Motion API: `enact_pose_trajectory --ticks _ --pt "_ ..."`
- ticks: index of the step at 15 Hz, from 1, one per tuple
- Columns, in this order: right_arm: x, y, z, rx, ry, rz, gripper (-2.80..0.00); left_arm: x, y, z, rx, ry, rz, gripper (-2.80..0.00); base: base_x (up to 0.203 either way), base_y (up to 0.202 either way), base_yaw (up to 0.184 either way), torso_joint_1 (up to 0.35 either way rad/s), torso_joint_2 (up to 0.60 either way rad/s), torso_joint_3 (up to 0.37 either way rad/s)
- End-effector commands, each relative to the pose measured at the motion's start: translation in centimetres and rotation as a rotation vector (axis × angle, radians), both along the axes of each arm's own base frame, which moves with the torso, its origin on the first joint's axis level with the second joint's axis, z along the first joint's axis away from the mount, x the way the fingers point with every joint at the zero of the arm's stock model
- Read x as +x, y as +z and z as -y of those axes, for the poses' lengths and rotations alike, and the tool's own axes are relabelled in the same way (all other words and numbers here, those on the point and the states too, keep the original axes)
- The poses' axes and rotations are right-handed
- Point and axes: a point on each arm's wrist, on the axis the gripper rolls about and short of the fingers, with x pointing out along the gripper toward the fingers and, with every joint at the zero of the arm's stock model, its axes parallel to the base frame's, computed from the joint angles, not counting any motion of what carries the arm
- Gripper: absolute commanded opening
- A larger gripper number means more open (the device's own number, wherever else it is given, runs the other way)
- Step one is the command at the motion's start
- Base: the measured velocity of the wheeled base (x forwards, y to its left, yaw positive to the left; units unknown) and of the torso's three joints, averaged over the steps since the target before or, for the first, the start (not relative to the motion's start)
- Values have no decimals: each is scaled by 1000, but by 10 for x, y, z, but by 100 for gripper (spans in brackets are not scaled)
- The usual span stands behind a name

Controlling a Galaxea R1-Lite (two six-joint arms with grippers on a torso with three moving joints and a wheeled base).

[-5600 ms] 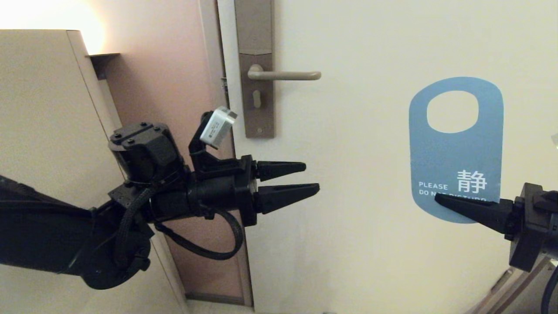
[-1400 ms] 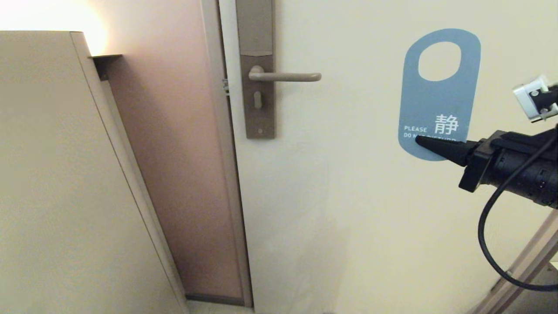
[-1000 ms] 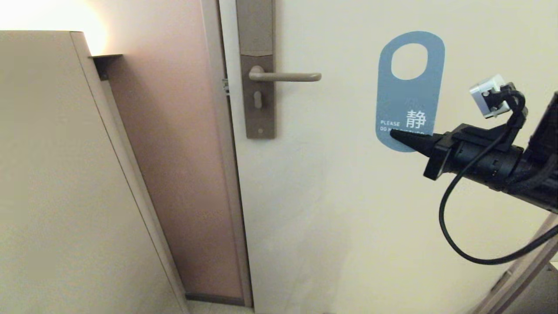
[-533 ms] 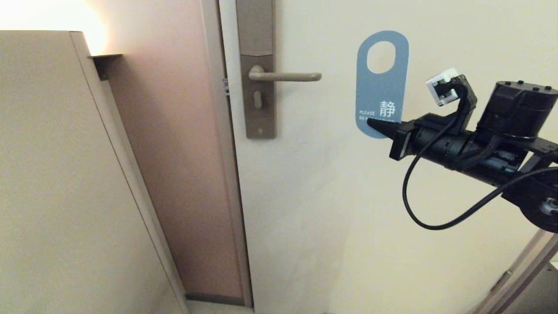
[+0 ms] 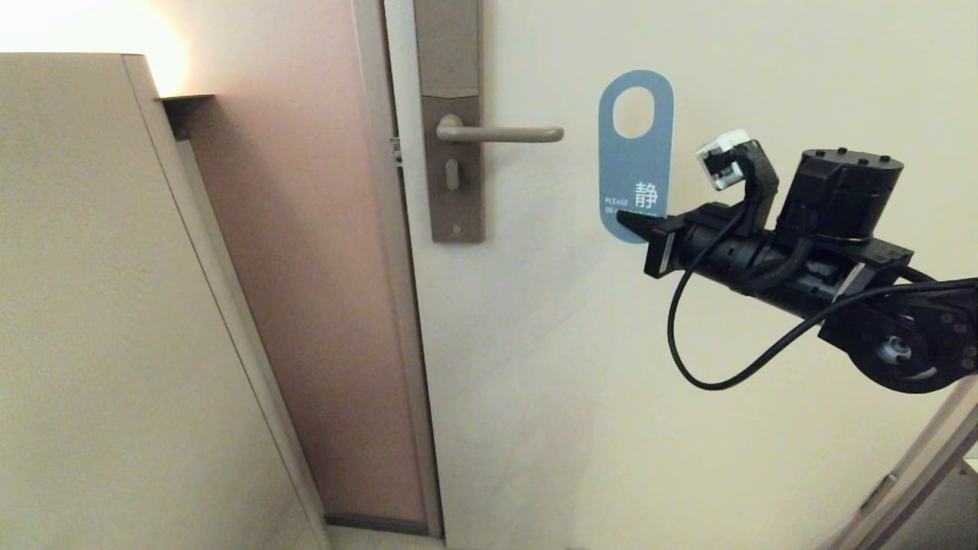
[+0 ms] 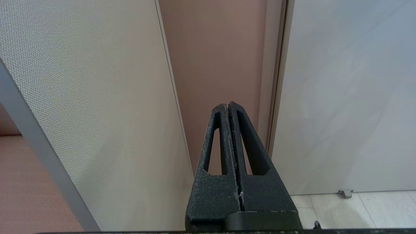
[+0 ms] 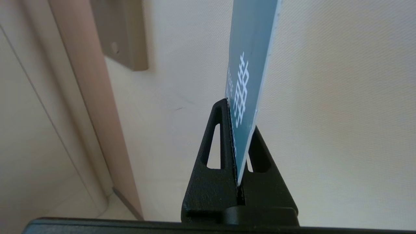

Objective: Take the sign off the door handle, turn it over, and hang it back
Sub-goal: Hang the sign back with the other side facing out

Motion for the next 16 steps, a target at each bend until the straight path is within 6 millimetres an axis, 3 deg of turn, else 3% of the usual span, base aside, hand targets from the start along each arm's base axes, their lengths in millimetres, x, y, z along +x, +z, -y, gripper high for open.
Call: enact_pose_trajectory --ticks 1,6,16 --pt "2 -5 -7 -9 10 -6 -280 0 0 0 0 0 -2 -280 0 0 0 0 0 0" --pt "1 -14 -24 -70 11 4 -280 0 0 0 0 0 -2 -280 0 0 0 0 0 0" --pt "22 -20 -40 -57 -54 42 -280 0 0 0 0 0 -2 -280 0 0 0 0 0 0"
